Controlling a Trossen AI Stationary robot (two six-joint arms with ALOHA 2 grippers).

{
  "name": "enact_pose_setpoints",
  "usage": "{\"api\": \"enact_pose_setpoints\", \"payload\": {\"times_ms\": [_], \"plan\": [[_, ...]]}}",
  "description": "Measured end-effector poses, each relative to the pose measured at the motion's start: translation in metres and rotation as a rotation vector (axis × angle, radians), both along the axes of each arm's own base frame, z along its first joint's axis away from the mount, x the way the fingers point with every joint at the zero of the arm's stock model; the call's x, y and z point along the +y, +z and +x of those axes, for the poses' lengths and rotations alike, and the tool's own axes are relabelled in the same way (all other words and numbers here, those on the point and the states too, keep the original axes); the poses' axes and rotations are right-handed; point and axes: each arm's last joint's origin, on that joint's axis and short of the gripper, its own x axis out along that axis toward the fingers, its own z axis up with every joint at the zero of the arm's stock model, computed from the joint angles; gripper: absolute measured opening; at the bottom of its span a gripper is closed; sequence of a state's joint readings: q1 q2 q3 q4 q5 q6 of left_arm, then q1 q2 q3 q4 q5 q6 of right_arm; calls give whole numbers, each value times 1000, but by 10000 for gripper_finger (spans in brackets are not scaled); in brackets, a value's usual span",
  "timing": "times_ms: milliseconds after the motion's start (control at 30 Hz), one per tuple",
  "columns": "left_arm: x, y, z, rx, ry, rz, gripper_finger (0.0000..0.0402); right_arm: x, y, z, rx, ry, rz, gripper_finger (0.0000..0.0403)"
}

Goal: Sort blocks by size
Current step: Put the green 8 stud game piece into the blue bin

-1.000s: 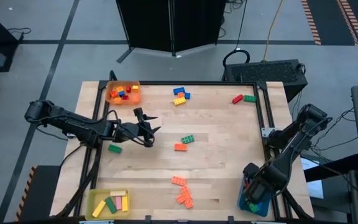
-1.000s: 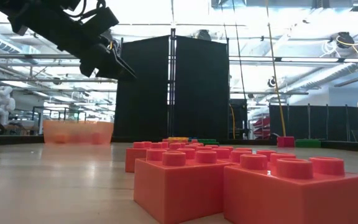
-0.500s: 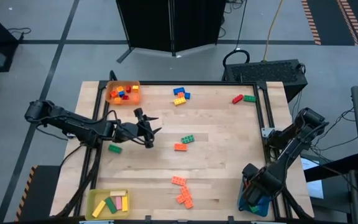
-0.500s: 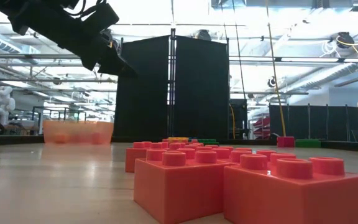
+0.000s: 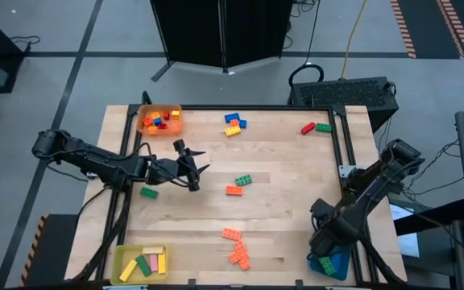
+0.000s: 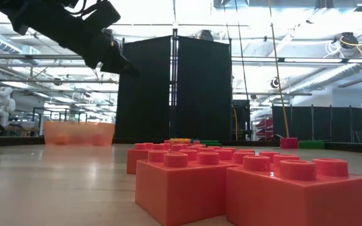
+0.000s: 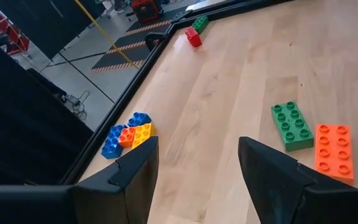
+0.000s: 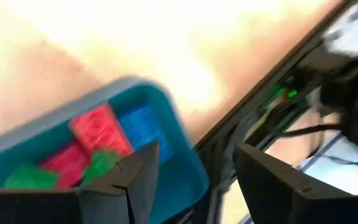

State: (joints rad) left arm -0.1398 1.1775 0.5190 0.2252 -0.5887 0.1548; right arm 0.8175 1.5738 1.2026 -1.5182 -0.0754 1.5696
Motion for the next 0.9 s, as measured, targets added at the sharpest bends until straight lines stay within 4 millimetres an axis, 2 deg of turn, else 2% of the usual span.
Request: {"api": "enact_pose_setpoints", "payload": {"times_ms": [133,300,467,633,767,900], "plan": [[0,0,0,-11,9,-15,222,-8,2,1,13,-28,-66,196],[0,0,0,-20,16,-31,222,0,2,-3,131,-71,90,196],[0,-1,0,-14,18,-35,222,22,-3,4,28,-39,305,196],[-1,-4,-2,9,26,-65,222,34,-19,8,-62,-15,304,196],[-4,-7,-4,34,26,-85,222,35,-36,4,72,-17,295,196],[-7,-7,-4,34,14,-88,222,33,-37,-1,169,4,301,196]]}}
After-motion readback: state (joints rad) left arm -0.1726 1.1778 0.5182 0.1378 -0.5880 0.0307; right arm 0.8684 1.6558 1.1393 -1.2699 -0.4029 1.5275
